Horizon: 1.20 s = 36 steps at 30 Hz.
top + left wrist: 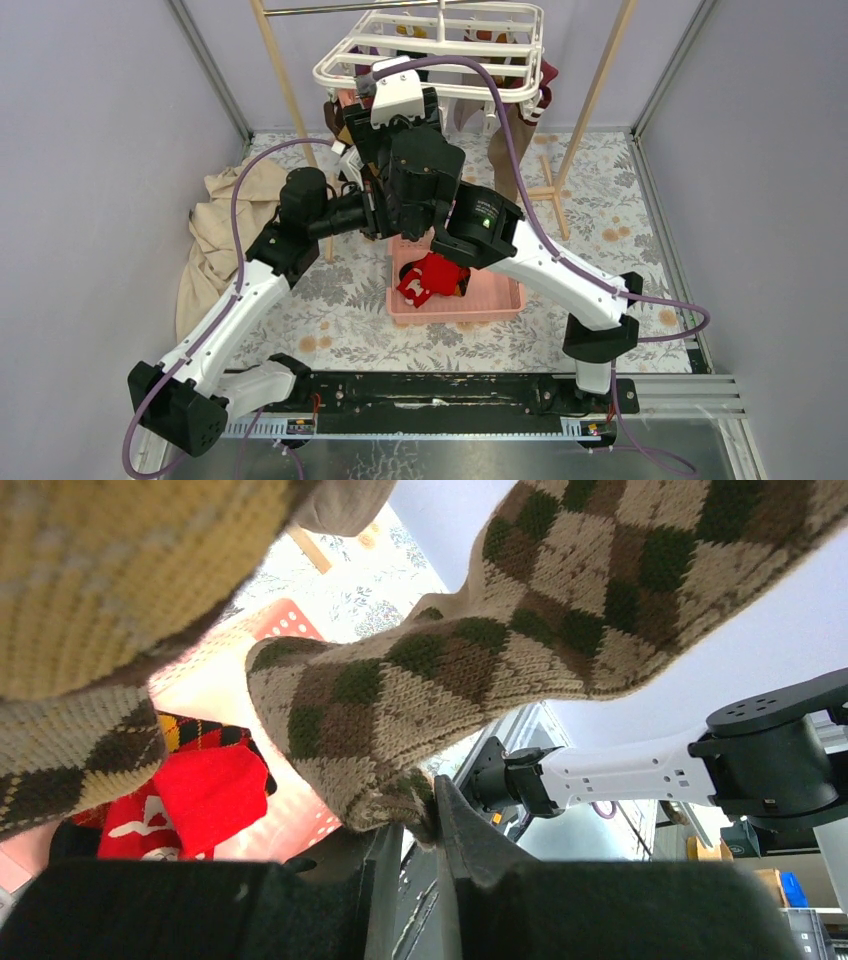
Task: Remove the socks clipped to the hanger
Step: Remove the sock from the hanger.
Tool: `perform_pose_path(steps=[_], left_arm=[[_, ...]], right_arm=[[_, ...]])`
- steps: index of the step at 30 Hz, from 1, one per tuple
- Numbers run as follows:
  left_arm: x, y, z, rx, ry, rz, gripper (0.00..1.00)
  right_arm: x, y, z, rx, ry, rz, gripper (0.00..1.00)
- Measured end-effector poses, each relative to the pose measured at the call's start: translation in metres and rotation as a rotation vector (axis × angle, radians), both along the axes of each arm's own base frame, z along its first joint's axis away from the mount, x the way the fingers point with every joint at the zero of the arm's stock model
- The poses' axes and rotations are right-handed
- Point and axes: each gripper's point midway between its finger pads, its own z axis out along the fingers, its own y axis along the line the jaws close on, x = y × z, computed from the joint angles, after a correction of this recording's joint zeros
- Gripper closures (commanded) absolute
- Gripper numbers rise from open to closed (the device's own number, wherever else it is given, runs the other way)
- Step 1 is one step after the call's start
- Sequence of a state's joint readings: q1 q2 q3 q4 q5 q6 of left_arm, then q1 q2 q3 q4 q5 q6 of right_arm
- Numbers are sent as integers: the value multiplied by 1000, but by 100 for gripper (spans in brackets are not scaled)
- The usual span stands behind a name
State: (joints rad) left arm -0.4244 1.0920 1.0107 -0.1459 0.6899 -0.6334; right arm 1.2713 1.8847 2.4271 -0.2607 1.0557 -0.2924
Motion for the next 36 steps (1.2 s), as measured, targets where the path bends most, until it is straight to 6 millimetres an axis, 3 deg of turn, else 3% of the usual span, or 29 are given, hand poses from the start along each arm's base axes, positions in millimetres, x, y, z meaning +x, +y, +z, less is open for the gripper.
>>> perform_pose_path(steps=[15, 24, 30, 36], left_arm=[[-6, -8, 0, 12, 2, -17, 77], [-5, -15, -4, 26, 8, -24, 77], [-4, -20, -11, 42, 22, -31, 77], [-4, -22, -15, 51, 25, -30, 77]], right_arm=[[35, -18, -16, 13, 47, -54, 32], [41, -6, -23, 3, 53, -25, 31], [45, 1, -33, -26, 61, -28, 36], [48, -4, -26, -26, 36, -58, 44]])
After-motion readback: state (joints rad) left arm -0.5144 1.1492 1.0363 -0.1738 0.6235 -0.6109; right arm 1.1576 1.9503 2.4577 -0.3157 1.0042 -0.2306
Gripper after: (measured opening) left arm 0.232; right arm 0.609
